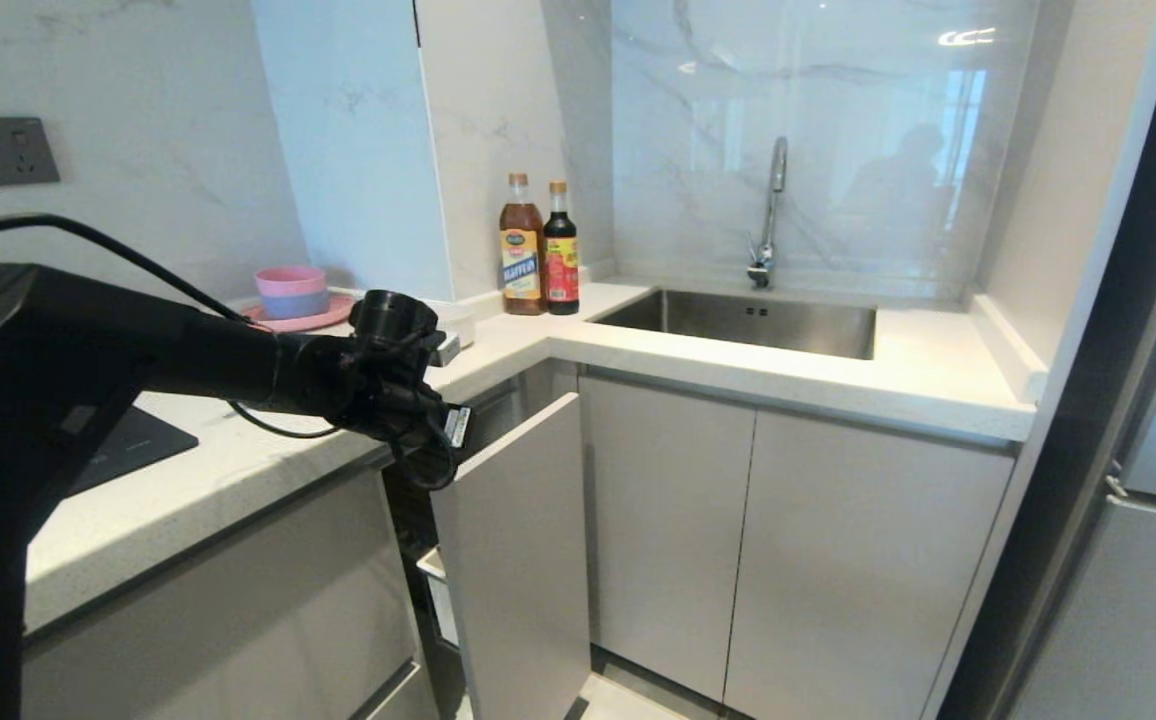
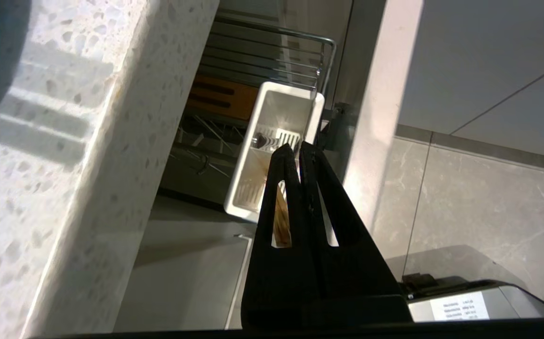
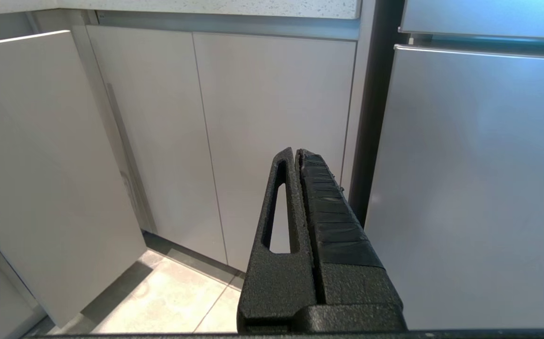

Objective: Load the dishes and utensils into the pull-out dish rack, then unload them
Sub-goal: Open the cupboard

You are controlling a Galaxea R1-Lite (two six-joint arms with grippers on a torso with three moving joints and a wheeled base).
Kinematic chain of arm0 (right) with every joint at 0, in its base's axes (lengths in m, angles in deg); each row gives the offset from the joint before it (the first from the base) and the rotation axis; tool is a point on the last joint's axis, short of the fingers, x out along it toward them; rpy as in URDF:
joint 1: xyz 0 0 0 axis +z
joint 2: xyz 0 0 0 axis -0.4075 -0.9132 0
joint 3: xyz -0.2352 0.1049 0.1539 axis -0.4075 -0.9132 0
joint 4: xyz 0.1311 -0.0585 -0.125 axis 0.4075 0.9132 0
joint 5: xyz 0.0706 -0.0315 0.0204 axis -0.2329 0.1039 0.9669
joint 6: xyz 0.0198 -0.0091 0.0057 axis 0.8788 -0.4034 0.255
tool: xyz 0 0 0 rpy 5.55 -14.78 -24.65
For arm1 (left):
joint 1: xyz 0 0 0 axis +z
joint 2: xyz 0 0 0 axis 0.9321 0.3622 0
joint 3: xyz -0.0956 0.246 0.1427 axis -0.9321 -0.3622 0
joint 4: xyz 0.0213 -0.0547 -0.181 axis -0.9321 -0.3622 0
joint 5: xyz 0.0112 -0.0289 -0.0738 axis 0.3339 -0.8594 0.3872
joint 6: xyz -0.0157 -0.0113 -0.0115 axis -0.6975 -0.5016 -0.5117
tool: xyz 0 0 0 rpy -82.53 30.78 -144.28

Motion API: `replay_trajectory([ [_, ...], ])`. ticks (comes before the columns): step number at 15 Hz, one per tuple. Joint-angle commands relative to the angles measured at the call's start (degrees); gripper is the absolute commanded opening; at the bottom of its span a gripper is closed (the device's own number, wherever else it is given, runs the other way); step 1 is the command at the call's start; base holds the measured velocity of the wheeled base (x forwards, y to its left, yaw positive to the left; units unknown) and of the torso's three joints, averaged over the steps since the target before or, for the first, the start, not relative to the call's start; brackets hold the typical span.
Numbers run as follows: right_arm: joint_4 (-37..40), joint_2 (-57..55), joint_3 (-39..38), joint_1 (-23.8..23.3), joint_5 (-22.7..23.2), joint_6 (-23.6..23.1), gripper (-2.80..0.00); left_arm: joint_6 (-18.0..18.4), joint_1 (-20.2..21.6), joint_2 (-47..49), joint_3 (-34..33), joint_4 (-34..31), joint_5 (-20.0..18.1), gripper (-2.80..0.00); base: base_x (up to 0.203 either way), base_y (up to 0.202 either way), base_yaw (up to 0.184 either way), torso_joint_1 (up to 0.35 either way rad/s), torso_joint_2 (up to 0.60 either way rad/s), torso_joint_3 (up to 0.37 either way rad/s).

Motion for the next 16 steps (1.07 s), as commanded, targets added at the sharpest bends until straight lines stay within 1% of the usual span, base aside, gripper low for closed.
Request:
replay_trajectory([
  [1, -0.01, -0.02, -0.09, 0.0, 0.01, 0.0, -2.8, 0.04, 0.37, 1.41, 0.1, 0.11, 0.02, -2.8, 0.0, 0.0, 0.0, 0.0, 0.0, 0.0],
  [8, -0.01, -0.02, -0.07, 0.0, 0.01, 0.0, -2.8, 0.13, 0.32, 4.03, 0.48, 0.56, -0.28, -2.8, 0.0, 0.0, 0.0, 0.0, 0.0, 0.0],
  [12, -0.01, -0.02, -0.04, 0.0, 0.01, 0.0, -2.8, 0.09, -0.87, 4.34, -0.29, 0.77, -0.28, -2.8, 0.0, 0.0, 0.0, 0.0, 0.0, 0.0],
  [14, -0.01, -0.02, -0.09, 0.0, 0.01, 0.0, -2.8, 0.13, -1.41, 4.26, -1.39, 2.62, -0.28, -2.8, 0.0, 0.0, 0.0, 0.0, 0.0, 0.0],
  [16, -0.01, -0.02, -0.09, 0.0, 0.01, 0.0, -2.8, 0.05, -2.09, 4.34, -2.01, 3.02, -0.28, -2.8, 0.0, 0.0, 0.0, 0.0, 0.0, 0.0],
])
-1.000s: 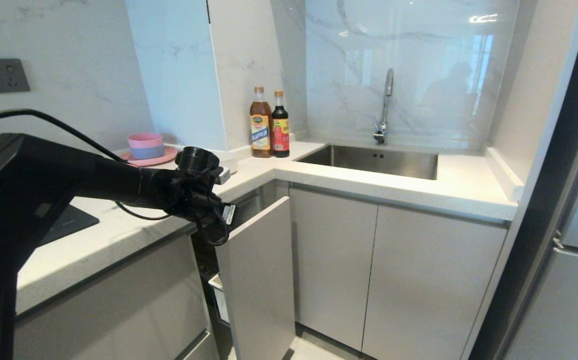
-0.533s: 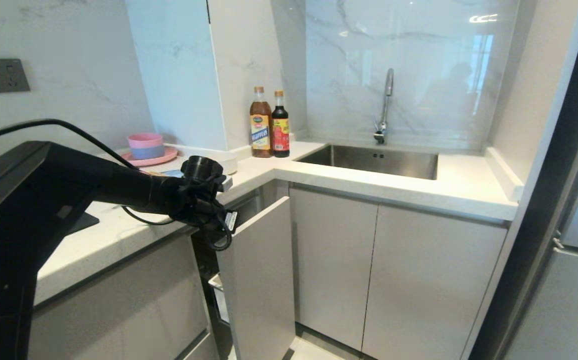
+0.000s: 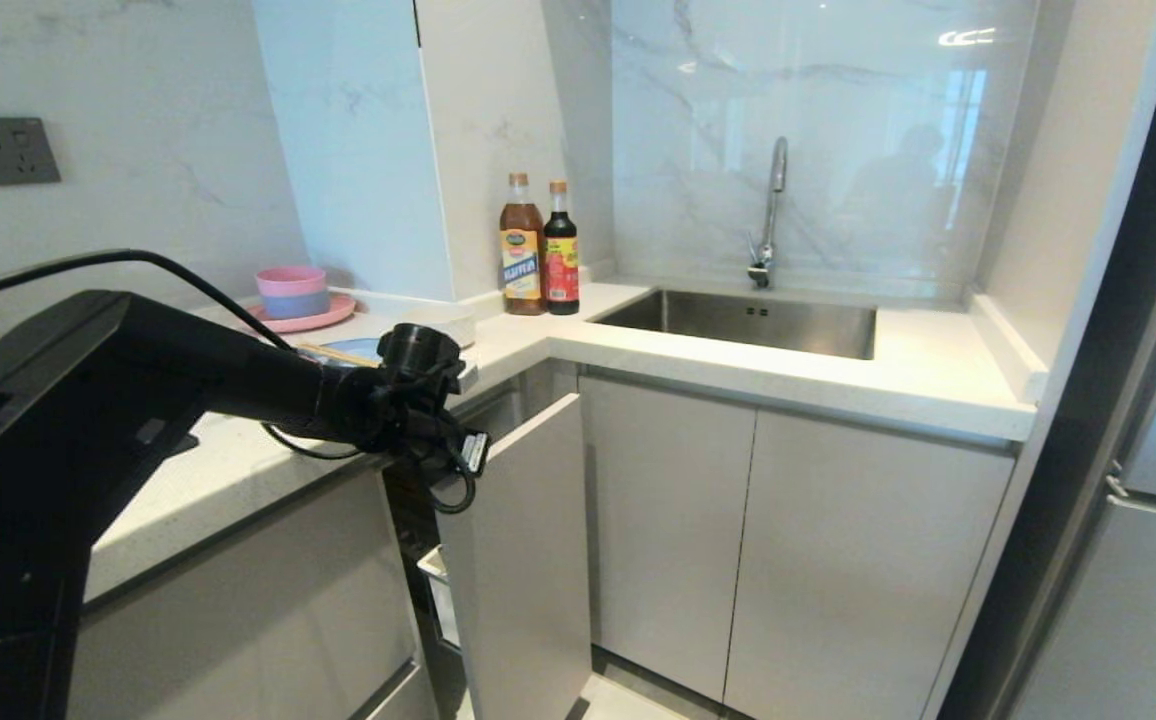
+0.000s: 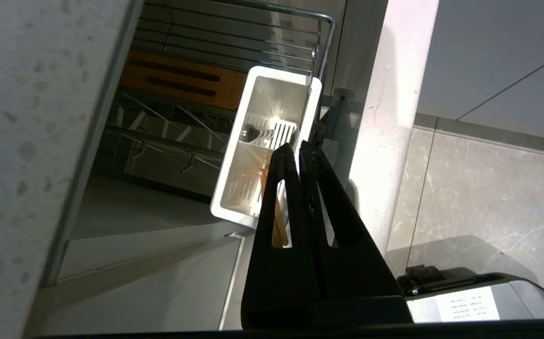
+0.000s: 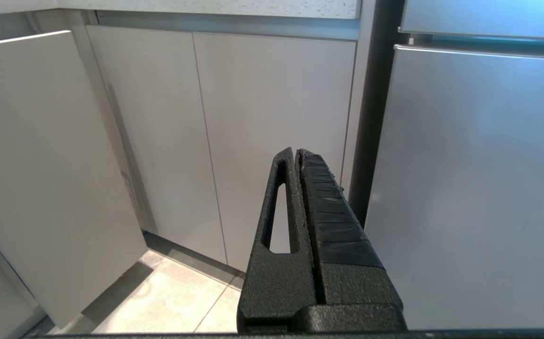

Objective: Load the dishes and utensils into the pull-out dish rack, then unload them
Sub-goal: Open the cupboard

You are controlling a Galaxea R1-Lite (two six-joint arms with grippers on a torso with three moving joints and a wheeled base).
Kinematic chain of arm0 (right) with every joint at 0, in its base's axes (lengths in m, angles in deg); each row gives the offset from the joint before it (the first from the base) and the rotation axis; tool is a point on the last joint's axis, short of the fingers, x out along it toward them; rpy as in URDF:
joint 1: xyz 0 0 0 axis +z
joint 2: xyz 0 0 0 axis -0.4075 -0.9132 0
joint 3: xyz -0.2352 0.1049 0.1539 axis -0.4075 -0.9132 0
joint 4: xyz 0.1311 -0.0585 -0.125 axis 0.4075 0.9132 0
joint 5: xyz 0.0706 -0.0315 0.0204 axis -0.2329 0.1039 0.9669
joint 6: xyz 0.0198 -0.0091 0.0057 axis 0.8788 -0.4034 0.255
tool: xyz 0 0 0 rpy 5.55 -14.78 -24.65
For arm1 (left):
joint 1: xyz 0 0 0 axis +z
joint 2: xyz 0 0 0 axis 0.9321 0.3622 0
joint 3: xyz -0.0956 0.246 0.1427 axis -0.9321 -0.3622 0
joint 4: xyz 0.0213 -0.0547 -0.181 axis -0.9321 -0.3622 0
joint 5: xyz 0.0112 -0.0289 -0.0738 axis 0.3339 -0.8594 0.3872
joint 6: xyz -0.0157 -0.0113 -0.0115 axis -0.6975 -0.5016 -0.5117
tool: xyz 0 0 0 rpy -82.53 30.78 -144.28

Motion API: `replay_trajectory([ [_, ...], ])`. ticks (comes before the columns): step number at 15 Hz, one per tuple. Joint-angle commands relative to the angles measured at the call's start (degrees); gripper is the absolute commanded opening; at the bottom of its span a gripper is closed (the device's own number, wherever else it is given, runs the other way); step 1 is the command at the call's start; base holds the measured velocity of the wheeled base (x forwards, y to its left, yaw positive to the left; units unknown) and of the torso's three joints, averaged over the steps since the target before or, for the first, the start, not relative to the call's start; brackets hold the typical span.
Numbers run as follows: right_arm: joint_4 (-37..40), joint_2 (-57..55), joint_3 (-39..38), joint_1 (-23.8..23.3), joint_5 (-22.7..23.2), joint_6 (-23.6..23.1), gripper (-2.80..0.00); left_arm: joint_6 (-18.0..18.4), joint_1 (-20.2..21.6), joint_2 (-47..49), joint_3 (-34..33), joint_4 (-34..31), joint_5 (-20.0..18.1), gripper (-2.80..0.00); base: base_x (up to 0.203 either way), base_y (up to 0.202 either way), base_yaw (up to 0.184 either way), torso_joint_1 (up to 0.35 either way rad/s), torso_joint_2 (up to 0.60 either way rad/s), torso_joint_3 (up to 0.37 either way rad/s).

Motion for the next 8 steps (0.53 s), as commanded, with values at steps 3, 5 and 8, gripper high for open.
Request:
replay_trajectory([
  [3, -0.01, -0.02, -0.04, 0.0, 0.01, 0.0, -2.8, -0.37, -2.09, -0.19, -0.68, -0.22, -0.03, -2.8, 0.0, 0.0, 0.0, 0.0, 0.0, 0.0],
  [5, -0.01, -0.02, -0.09, 0.0, 0.01, 0.0, -2.8, -1.06, -3.76, -0.26, -0.68, -0.18, 0.03, -2.8, 0.0, 0.0, 0.0, 0.0, 0.0, 0.0],
  [8, -0.01, -0.02, -0.09, 0.0, 0.01, 0.0, -2.8, -1.27, -6.2, -0.47, -0.92, -0.18, 0.18, -2.8, 0.0, 0.0, 0.0, 0.0, 0.0, 0.0],
])
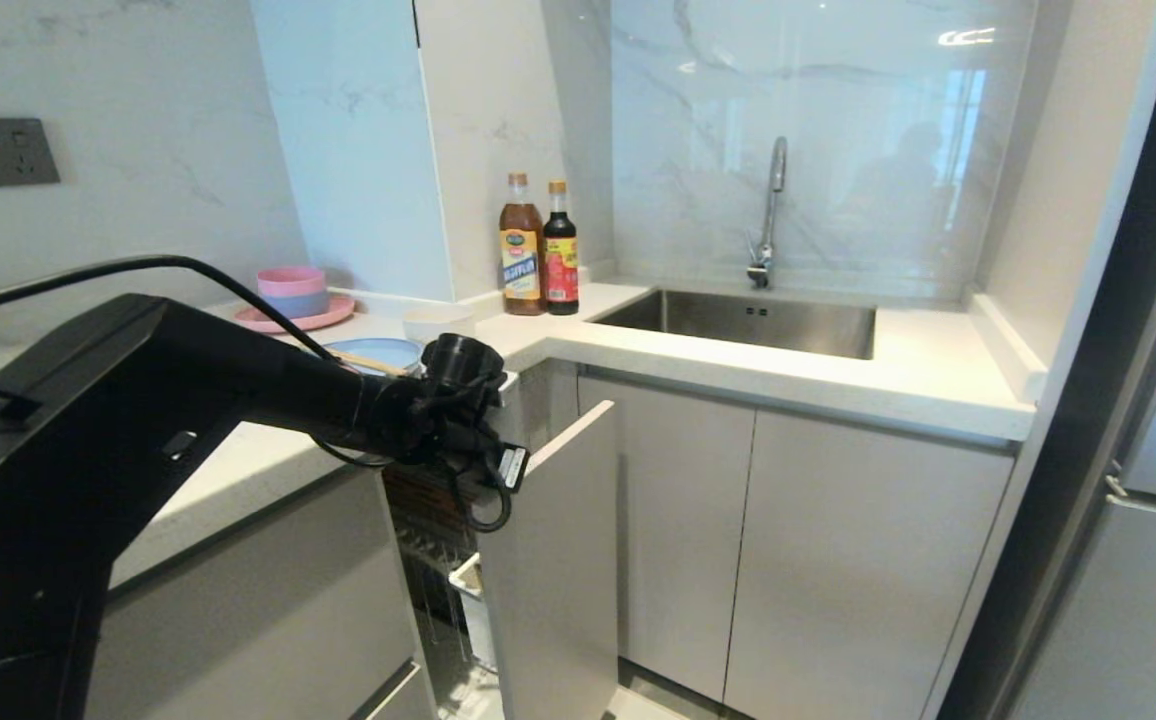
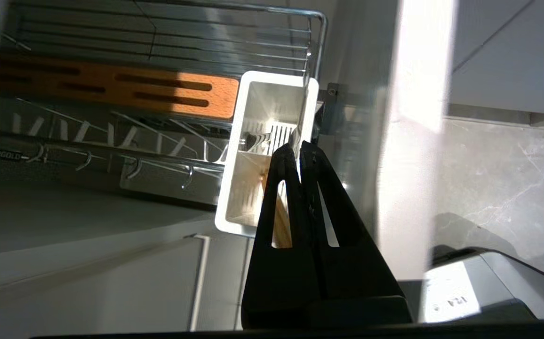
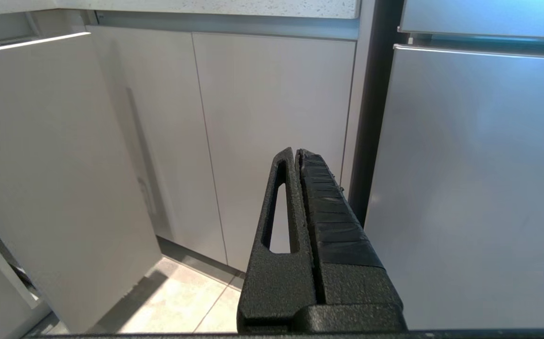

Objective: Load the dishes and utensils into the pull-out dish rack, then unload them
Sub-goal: Open the cupboard

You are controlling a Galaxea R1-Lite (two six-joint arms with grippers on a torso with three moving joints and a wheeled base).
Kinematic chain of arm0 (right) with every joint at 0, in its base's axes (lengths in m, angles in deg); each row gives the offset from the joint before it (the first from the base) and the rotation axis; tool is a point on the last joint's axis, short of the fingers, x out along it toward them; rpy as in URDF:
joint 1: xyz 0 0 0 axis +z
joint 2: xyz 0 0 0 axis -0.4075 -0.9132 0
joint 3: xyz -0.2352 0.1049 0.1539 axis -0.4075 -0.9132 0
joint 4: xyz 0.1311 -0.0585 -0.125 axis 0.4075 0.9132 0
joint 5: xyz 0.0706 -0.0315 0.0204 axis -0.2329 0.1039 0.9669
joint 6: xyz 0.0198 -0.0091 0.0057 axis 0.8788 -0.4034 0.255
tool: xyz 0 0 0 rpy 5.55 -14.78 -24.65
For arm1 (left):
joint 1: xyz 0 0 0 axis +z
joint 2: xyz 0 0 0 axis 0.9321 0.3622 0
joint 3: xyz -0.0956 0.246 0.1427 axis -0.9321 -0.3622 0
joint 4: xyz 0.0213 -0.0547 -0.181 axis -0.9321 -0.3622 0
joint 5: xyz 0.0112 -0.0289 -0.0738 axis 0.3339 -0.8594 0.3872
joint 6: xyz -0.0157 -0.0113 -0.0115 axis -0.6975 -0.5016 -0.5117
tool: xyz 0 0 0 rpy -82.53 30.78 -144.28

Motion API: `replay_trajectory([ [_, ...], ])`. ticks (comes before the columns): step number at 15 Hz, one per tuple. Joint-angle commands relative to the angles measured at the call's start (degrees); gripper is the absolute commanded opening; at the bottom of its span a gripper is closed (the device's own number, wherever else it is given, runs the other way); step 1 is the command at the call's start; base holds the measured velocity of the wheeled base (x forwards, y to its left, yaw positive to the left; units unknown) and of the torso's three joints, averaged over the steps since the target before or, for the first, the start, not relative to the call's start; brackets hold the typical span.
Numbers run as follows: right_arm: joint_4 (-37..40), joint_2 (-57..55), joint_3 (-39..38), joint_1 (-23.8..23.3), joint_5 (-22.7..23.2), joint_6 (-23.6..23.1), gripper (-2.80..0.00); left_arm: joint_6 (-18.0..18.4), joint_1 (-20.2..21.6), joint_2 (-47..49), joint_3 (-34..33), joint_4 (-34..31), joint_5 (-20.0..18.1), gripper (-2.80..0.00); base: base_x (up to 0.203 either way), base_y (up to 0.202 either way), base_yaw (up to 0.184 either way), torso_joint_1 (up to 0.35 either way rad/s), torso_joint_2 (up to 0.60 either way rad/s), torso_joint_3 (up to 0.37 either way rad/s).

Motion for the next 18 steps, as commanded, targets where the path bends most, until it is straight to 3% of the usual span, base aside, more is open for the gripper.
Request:
replay_trajectory([
  [1, -0.01, -0.02, -0.09, 0.0, 0.01, 0.0, -2.8, -0.42, -1.75, -0.9, -0.46, 0.09, 0.2, -2.8, 0.0, 0.0, 0.0, 0.0, 0.0, 0.0],
  [14, -0.01, -0.02, -0.09, 0.0, 0.01, 0.0, -2.8, -5.81, -14.84, 0.42, -0.48, 0.15, 0.4, -2.8, 0.0, 0.0, 0.0, 0.0, 0.0, 0.0],
  [18, -0.01, -0.02, -0.08, 0.0, 0.01, 0.0, -2.8, -6.01, -18.69, 1.44, -0.15, 1.12, 0.88, -2.8, 0.0, 0.0, 0.0, 0.0, 0.0, 0.0],
])
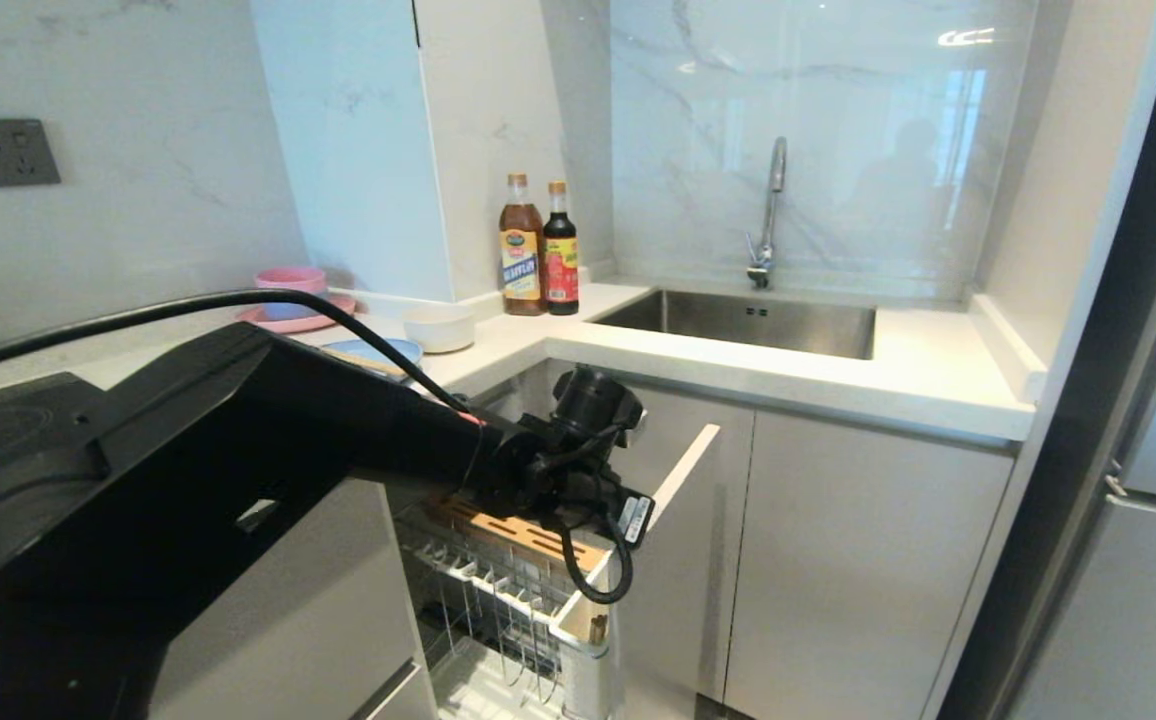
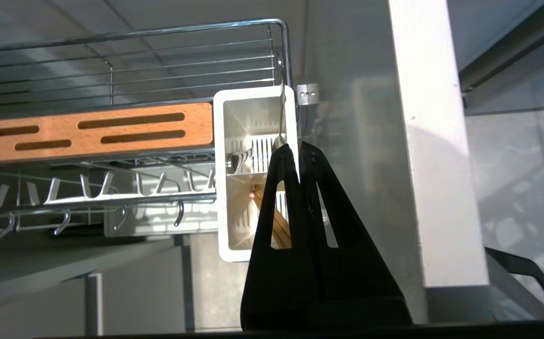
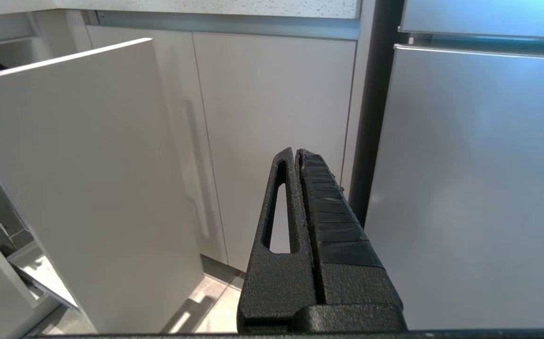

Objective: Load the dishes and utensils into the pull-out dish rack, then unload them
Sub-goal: Open the cupboard

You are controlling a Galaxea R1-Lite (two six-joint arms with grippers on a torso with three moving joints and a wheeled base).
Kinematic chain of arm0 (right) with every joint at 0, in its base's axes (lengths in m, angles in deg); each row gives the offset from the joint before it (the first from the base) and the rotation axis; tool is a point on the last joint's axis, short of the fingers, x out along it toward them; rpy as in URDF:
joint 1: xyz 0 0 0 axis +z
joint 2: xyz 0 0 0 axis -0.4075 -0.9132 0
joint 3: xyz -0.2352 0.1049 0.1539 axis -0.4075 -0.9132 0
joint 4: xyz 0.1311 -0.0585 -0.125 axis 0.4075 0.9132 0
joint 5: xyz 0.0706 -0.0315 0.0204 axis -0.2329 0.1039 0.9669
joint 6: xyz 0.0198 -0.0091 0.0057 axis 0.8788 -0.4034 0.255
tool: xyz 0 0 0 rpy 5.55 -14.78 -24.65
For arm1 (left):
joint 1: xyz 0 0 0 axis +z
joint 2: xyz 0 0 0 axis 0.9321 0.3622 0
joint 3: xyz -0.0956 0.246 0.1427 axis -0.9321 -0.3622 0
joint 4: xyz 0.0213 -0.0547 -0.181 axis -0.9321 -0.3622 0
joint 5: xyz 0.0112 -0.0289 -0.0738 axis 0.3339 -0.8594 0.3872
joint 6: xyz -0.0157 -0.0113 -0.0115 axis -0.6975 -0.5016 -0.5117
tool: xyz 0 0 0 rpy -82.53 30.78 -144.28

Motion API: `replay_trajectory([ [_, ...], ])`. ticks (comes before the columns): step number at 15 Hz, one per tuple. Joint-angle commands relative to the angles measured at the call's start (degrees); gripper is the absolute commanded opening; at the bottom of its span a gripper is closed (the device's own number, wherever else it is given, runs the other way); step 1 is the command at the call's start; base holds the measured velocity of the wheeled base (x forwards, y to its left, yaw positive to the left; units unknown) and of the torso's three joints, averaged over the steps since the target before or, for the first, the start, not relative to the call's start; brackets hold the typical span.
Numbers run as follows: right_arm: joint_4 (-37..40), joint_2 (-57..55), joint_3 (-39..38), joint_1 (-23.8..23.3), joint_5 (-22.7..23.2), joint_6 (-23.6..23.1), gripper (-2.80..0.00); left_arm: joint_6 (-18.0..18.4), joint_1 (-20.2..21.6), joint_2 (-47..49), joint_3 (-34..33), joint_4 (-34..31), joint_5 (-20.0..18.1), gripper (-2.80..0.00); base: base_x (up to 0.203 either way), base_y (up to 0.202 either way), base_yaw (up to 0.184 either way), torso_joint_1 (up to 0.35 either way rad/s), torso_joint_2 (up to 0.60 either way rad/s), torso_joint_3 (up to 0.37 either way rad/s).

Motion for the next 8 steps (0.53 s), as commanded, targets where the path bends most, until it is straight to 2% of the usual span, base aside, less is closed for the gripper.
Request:
replay_trajectory([
  [1, -0.01, -0.02, -0.09, 0.0, 0.01, 0.0, -2.8, 0.02, -1.59, 0.6, 0.04, -0.2, 0.14, -2.8, 0.0, 0.0, 0.0, 0.0, 0.0, 0.0],
  [8, -0.01, -0.02, -0.08, 0.0, 0.01, 0.0, -2.8, -1.99, -5.72, 0.61, 1.59, -0.28, 0.15, -2.8, 0.0, 0.0, 0.0, 0.0, 0.0, 0.0],
])
